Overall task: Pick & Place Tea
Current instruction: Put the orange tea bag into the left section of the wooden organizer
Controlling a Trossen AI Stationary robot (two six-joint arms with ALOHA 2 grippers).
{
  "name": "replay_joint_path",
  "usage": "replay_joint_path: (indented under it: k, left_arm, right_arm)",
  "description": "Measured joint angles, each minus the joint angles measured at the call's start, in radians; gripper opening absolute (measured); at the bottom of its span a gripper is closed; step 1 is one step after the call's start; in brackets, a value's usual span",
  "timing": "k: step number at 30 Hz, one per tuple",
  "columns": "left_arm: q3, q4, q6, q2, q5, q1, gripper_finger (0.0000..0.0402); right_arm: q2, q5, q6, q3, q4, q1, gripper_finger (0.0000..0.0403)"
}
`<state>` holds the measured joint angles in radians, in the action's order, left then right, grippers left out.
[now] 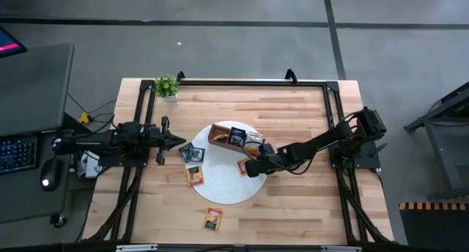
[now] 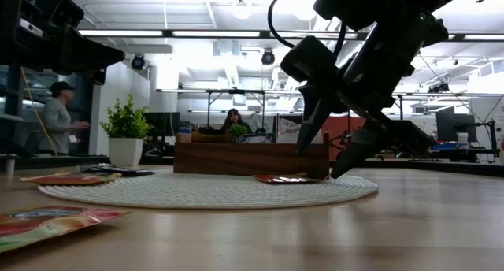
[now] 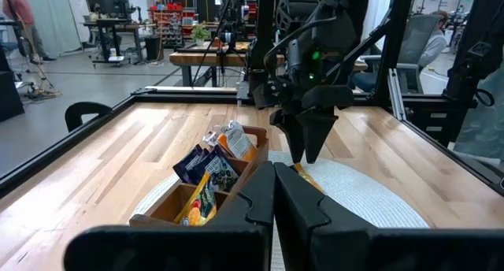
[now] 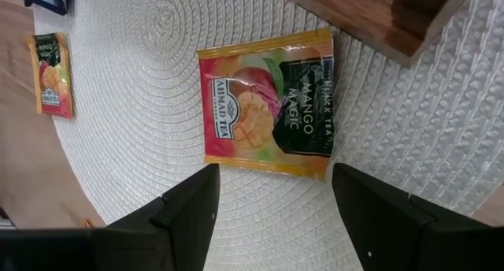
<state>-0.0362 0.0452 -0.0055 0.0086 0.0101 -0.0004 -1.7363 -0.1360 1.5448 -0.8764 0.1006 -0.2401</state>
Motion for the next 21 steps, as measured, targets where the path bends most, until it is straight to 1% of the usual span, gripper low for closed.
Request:
replay_joint_path:
  k: [13,18,21]
  left_arm:
    - [0.000,0.000,0.000,0.000,0.000,0.000,0.0001]
    - [0.000,0.000,0.000,0.000,0.000,0.000,0.0001]
    - [0.000,0.000,0.000,0.000,-0.001,0.000,0.0001]
  right_arm:
    - [-0.050,0.021,-0.003,-0.029,-0.012,0.000,0.0243]
    - [-0.050,-0.004,0.000,-0.029,-0.011,0.001,0.0243]
    - [-0.050,-0.006,0.001,-0.029,-0.007,0.005,0.0235]
